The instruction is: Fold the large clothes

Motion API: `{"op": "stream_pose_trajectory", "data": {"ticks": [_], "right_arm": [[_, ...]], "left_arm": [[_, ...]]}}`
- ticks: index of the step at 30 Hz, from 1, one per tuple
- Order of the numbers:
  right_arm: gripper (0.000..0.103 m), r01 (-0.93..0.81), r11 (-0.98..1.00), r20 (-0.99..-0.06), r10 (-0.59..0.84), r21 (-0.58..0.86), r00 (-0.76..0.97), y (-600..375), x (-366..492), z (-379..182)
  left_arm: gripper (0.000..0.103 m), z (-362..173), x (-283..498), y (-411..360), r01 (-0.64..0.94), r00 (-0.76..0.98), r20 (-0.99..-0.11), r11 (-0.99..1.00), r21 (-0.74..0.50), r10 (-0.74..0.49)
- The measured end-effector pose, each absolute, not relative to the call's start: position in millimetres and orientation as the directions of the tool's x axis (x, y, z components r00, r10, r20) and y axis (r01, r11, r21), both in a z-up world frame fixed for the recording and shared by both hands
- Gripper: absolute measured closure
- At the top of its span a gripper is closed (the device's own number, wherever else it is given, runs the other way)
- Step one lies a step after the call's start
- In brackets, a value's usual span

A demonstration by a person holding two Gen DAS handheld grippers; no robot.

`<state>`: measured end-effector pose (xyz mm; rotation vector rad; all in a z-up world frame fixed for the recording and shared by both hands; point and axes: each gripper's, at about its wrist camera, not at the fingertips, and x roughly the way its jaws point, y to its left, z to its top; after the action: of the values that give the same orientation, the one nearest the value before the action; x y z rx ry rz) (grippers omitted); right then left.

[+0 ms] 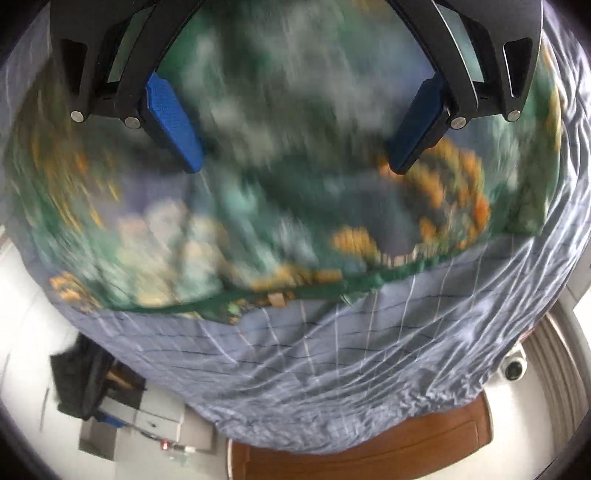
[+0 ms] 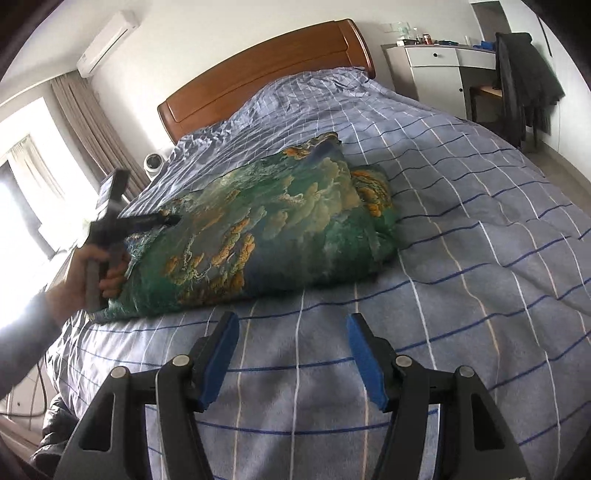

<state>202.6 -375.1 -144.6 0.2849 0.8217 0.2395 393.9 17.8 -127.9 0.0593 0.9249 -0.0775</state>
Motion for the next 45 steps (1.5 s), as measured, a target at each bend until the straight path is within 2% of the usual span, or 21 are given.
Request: {"op": "stream_pose_trajectory", "data": {"ticks": [5,9,16,20,23,25,29,34,35,37,39,45], "right_arm": [[0.041,-0.06,0.918,-0.674,0.331,0.392,0.66,-379.5,206.1,-147.6],[0.041,-0.079,0.915,-0.663,0.344,0.396,0.665,-371.5,203.1,-141.2],[0.041,-0.103,0.922,-0.682,0.348,0.374,0.643,-355.0,199.8,-143.8],[0.041,-0.09,0.928,-0.694,0.333,0.362,0.639,-354.3,198.0,-145.2],[0.035,-0.041,0.924,-0.713,0.32,0.379,0.624,-363.9,206.8,-149.9],[0.023,0.014,0.899,-0.71,0.336,0.437,0.62,-378.7,222.6,-156.3],[0.023,0.144,0.792,-0.672,0.388,0.593,0.631,-410.4,263.2,-180.2],[0.021,0.282,0.598,-0.603,0.443,0.75,0.663,-427.3,309.1,-218.5],[0.023,0.302,0.58,-0.598,0.427,0.757,0.678,-428.2,310.7,-220.6],[0.057,0.311,0.609,-0.61,0.375,0.73,0.698,-423.7,307.7,-213.3],[0.069,0.262,0.663,-0.595,0.342,0.701,0.727,-414.8,299.3,-195.3],[0.071,0.011,0.864,-0.509,0.286,0.504,0.812,-358.2,269.0,-110.5]], "left_arm": [[0.003,-133.9,336.1,-0.7,0.17,0.653,-0.757,0.978,0.119,-0.021],[0.002,-138.9,304.5,0.8,0.174,0.654,-0.755,0.981,0.088,-0.048],[0.002,-148.5,281.5,-9.8,0.152,0.671,-0.741,0.982,0.116,-0.017],[0.002,-150.3,264.7,-12.2,0.168,0.647,-0.762,0.98,0.109,-0.027],[0.002,-147.6,250.3,-17.6,0.221,0.613,-0.789,0.968,0.122,-0.04],[0.002,-141.2,243.6,-18.4,0.241,0.604,-0.795,0.965,0.103,-0.066],[0.002,-118.2,239.2,-11.3,0.221,0.606,-0.785,0.975,0.013,-0.127],[0.002,-87.7,248.3,-6.7,0.213,0.623,-0.767,0.977,-0.023,-0.155],[0.002,-77.6,252.1,-6.8,0.218,0.628,-0.761,0.976,-0.028,-0.162],[0.002,-57.6,259.5,-7.2,0.236,0.633,-0.75,0.971,-0.05,-0.192],[0.002,-33.1,271.1,-13.6,0.278,0.631,-0.737,0.958,-0.077,-0.242],[0.002,24.1,311.1,-64.1,0.441,0.593,-0.718,0.893,-0.088,-0.363]]}}
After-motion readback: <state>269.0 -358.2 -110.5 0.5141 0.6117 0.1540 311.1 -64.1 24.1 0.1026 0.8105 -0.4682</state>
